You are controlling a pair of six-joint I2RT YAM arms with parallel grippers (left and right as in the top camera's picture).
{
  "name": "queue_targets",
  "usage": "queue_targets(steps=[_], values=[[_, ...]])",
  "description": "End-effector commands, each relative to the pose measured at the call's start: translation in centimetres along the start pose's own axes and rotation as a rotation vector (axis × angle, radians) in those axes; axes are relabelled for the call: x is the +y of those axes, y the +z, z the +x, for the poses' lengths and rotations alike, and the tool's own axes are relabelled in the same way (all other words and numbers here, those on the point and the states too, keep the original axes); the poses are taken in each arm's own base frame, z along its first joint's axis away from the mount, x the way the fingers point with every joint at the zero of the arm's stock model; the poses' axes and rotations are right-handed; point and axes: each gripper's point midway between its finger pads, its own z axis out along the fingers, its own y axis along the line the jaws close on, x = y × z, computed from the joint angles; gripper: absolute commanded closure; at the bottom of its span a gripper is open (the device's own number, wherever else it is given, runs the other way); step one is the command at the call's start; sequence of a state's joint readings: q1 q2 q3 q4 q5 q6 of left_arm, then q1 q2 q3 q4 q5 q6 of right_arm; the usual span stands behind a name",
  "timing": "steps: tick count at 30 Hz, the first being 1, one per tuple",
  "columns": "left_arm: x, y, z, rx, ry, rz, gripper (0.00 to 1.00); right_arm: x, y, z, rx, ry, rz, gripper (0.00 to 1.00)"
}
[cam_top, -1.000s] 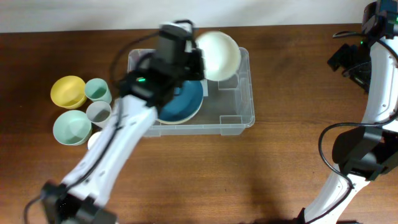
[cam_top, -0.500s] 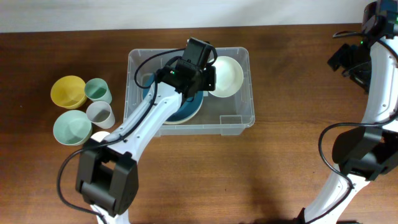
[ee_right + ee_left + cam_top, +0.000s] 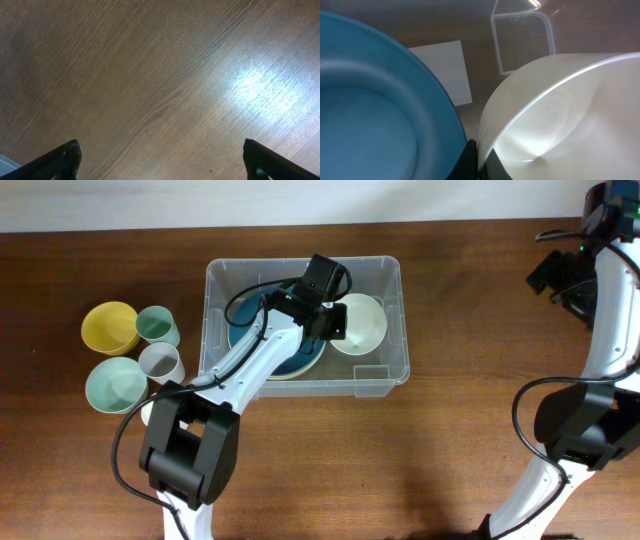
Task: Pack container
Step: 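Lower the white bowl beside the blue bowl and open left gripper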
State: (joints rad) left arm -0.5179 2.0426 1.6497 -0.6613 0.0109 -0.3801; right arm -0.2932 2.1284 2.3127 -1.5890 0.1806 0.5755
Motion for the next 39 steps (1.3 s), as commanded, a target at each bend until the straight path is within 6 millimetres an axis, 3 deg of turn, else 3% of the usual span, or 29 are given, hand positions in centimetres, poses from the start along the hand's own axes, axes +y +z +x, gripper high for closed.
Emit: queue_targets(steps=[1, 9, 23, 30, 37, 39], values=[[-0.6, -0.2, -0.4, -0.008, 0.023, 0.018, 0.94, 0.0, 0.4, 0.0, 0.007, 0.009, 0.007, 0.01], [-1.5, -0.2, 0.0, -0.003, 0.04, 0.026, 0.94, 0.0, 0.4, 0.0, 0.007, 0.009, 0.007, 0.01], [-1.7, -0.2, 0.0, -0.007, 0.044, 0.026, 0.74, 0.0, 0.4, 0.0, 0.006, 0.009, 0.008, 0.01], [-1.7, -0.2, -0.1, -0.011, 0.043, 0.026, 0.71, 0.0, 0.4, 0.0, 0.007, 0.009, 0.007, 0.01], [0.0, -0.6, -2.0, -0.063, 0.057, -0.015, 0.43, 0.0, 0.4, 0.0, 0.007, 0.009, 0.007, 0.01], [0.9, -1.5, -3.3, -0.081, 0.037, -0.022, 0.41, 0.0, 0.4, 0.0, 0.006, 0.009, 0.008, 0.01]])
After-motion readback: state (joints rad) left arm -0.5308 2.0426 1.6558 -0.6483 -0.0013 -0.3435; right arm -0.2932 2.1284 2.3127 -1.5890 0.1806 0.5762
